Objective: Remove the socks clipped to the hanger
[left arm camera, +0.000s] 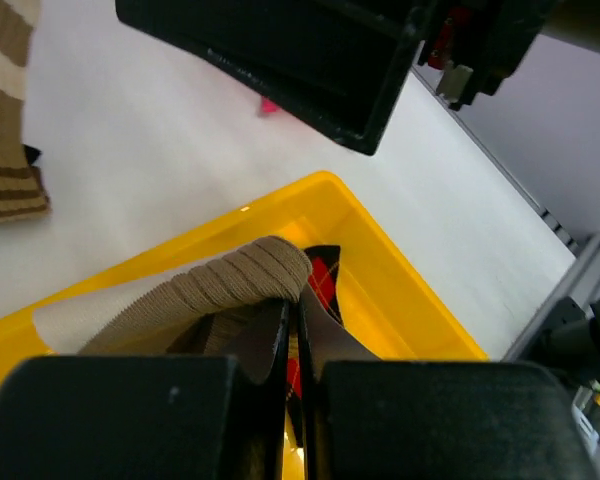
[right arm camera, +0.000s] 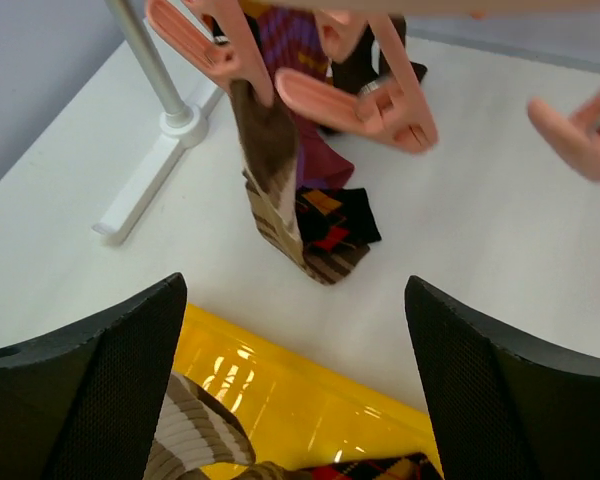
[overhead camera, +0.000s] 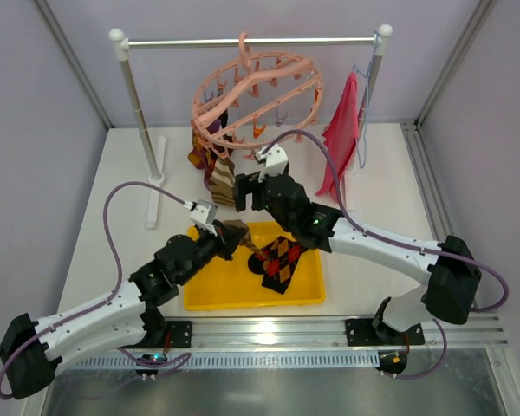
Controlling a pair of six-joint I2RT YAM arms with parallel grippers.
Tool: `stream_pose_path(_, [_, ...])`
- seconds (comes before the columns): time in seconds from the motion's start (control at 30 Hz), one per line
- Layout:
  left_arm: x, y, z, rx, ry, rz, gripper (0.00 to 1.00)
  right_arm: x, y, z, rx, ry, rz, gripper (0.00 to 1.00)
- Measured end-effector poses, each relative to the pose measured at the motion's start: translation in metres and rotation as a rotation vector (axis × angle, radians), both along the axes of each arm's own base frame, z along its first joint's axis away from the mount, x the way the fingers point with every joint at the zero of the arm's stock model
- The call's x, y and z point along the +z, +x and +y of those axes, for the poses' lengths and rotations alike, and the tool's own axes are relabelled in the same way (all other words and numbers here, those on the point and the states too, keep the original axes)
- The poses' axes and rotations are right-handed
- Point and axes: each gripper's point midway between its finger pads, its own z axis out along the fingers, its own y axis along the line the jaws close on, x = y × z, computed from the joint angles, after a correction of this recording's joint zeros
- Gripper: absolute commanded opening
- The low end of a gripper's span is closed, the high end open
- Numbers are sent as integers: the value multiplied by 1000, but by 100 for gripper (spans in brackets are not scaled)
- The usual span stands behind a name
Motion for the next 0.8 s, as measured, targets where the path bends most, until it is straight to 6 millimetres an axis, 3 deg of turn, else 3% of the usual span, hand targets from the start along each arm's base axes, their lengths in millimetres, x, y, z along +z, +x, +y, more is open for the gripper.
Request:
stream_pose_path(0.23, [-3, -32, -32, -248, 12, -2, 0, -34, -11, -61, -110, 1, 44, 97])
stream_pose_path(0.53, [-31, -63, -80, -448, 110, 58, 0, -52, -5, -175, -361, 122, 72, 100])
stream_pose_path(0.63, [-44, -67, -91, -475, 143, 83, 0, -64, -11, -197, -404, 135, 86, 100])
stream_pose_path(0.8, [-56, -68, -100, -481, 172, 103, 0, -78, -21, -214, -432, 136, 104, 100])
